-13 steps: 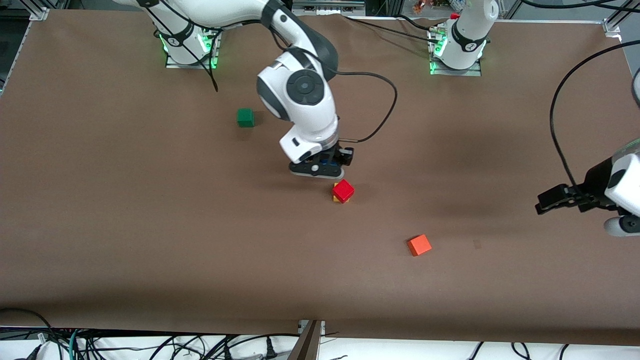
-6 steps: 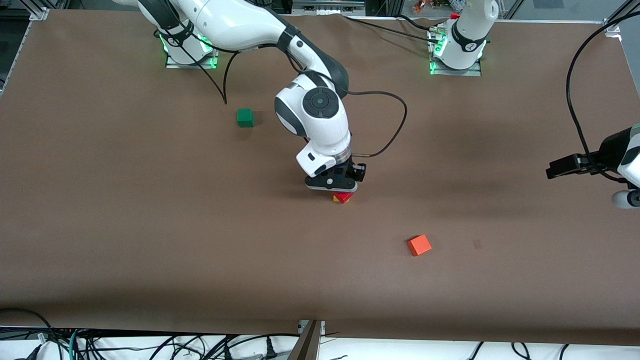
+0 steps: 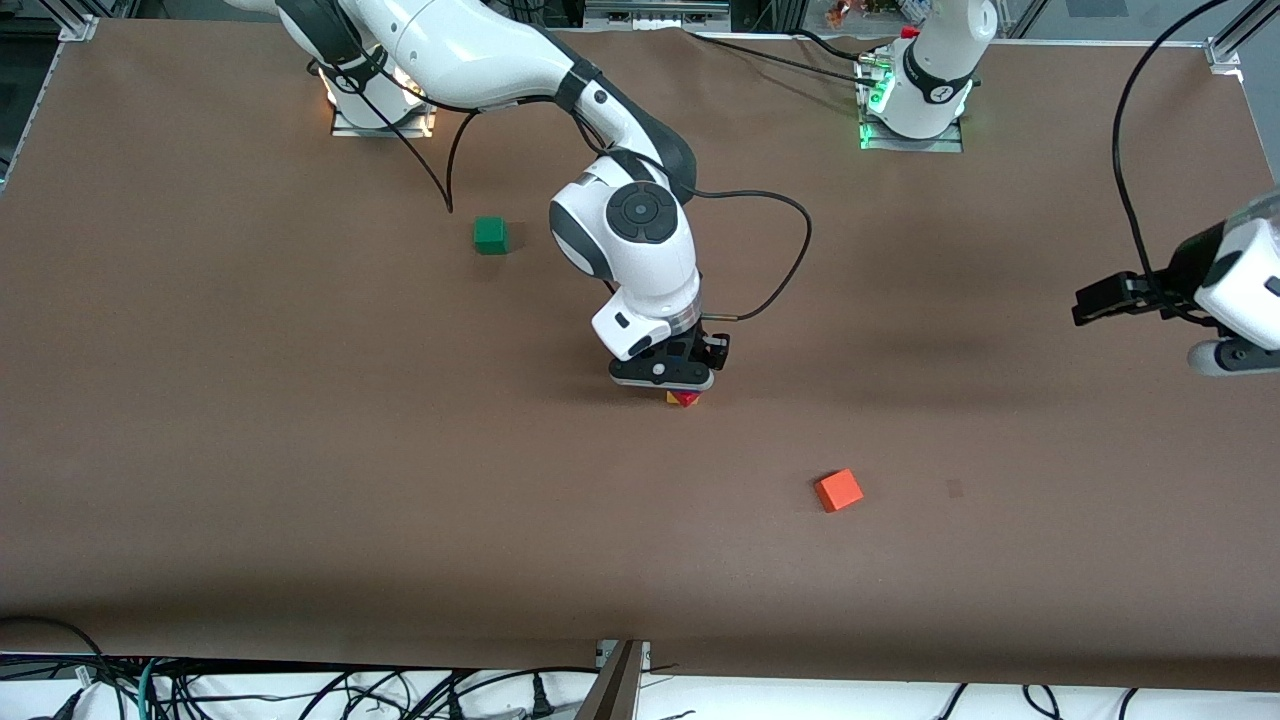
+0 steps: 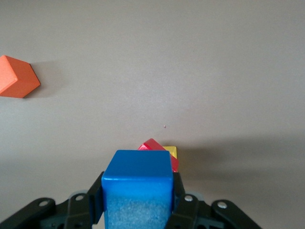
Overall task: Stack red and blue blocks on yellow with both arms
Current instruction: 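Lower the blue cube onto the red cube and open the right gripper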
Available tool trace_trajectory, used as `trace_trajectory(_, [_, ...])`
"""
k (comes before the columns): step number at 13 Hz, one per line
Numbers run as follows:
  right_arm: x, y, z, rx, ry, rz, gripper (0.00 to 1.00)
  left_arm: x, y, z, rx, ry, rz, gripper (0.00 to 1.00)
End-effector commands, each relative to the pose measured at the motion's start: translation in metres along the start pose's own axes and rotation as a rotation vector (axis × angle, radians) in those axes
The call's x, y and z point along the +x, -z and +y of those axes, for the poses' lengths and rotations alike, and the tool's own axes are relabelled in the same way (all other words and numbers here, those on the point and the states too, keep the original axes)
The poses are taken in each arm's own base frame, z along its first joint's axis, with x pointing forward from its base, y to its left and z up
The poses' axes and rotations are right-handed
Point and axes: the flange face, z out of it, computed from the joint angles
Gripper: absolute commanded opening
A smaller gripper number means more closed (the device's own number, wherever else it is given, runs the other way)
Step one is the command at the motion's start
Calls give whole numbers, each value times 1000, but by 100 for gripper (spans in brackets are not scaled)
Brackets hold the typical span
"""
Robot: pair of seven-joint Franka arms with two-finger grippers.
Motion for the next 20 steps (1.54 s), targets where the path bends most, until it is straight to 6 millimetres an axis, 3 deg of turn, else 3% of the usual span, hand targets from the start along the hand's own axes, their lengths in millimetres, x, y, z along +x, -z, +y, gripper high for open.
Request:
trace_trajectory(1, [-2,-2,-5,-14,21,10,51,-26,-5,-3,2,5,19,100])
trace_trajectory(4, [-4,-3,-5,-21,23,4,52,-18,-15,-11,-8,20,-1,100])
trace_trajectory(6, [-6,-4,-6,-20,23,3,57,-17,-17,-13,-9,21,-2,100])
trace_trajectory(15, [-6,-10,-4,-23,23,2,72,-14,-12,-20,-4,23,9,100])
trace_trajectory(18, [1,10,0,-41,9,-21,89,-14,-12,-21,-4,21,7,100])
trace_trajectory(19, [13,35,7,-39,-8,-22,99,-14,-12,-22,-4,23,7,100])
trace_trajectory(20, [28,65,15,-24,-34,-19,100,-14,-12,-22,-4,23,7,100])
